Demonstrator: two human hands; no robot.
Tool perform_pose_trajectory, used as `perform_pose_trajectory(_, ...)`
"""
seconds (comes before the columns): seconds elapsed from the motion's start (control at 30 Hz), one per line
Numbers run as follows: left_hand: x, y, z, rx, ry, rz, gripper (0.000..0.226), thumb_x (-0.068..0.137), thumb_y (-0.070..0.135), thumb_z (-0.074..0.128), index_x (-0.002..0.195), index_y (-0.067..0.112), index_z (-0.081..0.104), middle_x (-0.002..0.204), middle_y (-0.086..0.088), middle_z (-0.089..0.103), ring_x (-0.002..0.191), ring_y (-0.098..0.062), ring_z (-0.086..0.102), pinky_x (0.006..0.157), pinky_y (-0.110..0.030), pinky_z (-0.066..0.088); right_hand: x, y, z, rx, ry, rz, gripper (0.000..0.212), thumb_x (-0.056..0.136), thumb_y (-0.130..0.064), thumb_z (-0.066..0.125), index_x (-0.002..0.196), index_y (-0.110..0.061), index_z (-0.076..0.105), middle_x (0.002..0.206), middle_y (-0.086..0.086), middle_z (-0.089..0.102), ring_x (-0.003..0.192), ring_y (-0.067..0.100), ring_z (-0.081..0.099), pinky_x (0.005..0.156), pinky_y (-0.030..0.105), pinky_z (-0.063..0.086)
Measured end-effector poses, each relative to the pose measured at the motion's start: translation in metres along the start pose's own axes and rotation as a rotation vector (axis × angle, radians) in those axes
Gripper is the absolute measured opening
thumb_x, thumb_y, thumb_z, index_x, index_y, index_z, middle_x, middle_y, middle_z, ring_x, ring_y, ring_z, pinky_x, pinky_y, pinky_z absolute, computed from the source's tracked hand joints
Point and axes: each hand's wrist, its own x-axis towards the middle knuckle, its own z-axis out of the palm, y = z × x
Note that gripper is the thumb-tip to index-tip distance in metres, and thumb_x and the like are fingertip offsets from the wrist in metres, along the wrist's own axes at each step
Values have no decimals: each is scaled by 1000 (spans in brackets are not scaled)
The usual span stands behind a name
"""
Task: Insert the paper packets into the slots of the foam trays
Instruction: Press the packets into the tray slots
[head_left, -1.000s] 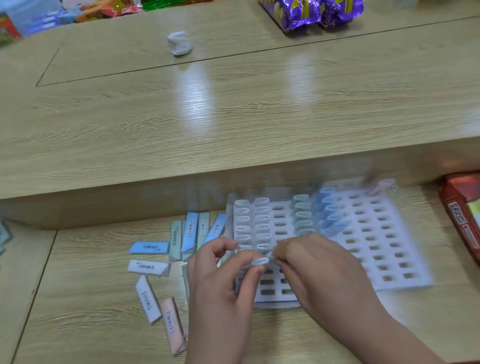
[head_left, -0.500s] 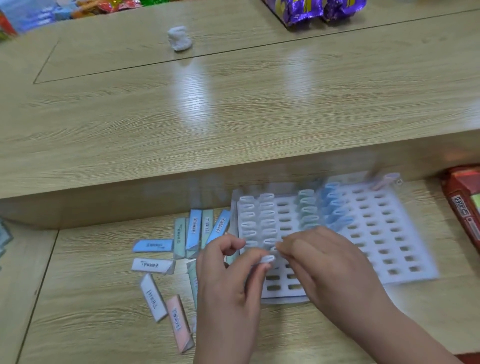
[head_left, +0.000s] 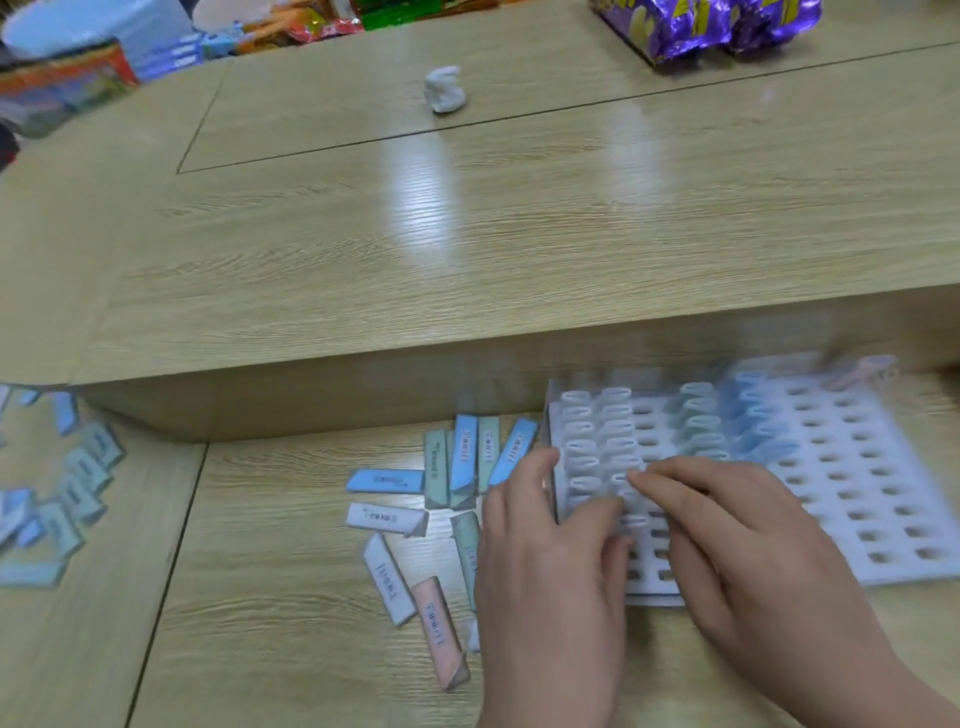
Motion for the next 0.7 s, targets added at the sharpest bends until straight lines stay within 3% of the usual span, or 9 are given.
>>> perform_pose_trajectory(0.1, -11, -26, -19, -220, 168, -107, 26, 82, 44, 68, 108, 45, 66, 120, 25, 48, 100, -4, 54, 79, -17, 47, 2, -30, 5, 22, 63, 3, 27, 85, -8, 61, 108, -12, 75, 112, 1, 69, 92, 28, 65, 82, 38, 49)
perform_pose_trajectory(0.23, -25, -103, -45, -152, 210, -356, 24, 86, 21, 71, 104, 37, 72, 107, 18, 53, 95, -18, 63, 83, -39, 54, 8, -93, 29, 88, 28, -52, 22, 90, -23, 59, 103, -19, 76, 102, -4, 70, 84, 22, 65, 71, 33, 54)
perform_pose_trajectory(0.33, -27, -152, -63, -3, 146, -438, 26, 88, 22, 65, 112, 29, 70, 107, 9, 52, 99, -20, 62, 78, -32, 48, 16, -136, 62, -9, -216, -34, 25, 80, -42, 68, 94, -23, 75, 85, -5, 68, 73, 22, 65, 54, 32, 55)
perform_pose_trajectory(0.4, -24, -172, -70, 37, 76, -385, 30, 90, 25, 61, 119, 29, 67, 111, 7, 51, 101, -19, 60, 78, -32, 47, 25, -157, 81, -67, -402, 58, 34, 66, -51, 81, 85, -24, 73, 76, -7, 65, 70, 20, 64, 50, 33, 54)
perform_pose_trajectory(0.5, -9, -186, -76, 47, -48, -192, 34, 93, 30, 51, 122, 29, 67, 123, 2, 50, 103, -20, 57, 76, -39, 54, 35, -171, 104, -150, -497, 131, 39, 60, -54, 85, 78, -23, 71, 71, -5, 63, 68, 19, 62, 52, 32, 52)
perform_pose_trajectory(0.6, 5, -192, -77, 164, -151, 5, 32, 91, 33, 47, 115, 34, 68, 123, 5, 55, 101, -22, 55, 62, -38, 53, 42, -176, 119, -224, -529, 177, 36, 61, -49, 85, 80, -20, 72, 71, -1, 63, 70, 22, 62, 56, 33, 50)
perform_pose_trajectory(0.7, 15, -194, -79, 261, -211, 34, 23, 91, 32, 61, 113, 38, 68, 115, 10, 55, 103, -18, 53, 59, -31, 48, 50, -180, 124, -249, -533, 252, 25, 78, -40, 75, 96, -24, 69, 88, -2, 64, 85, 21, 62, 63, 32, 48)
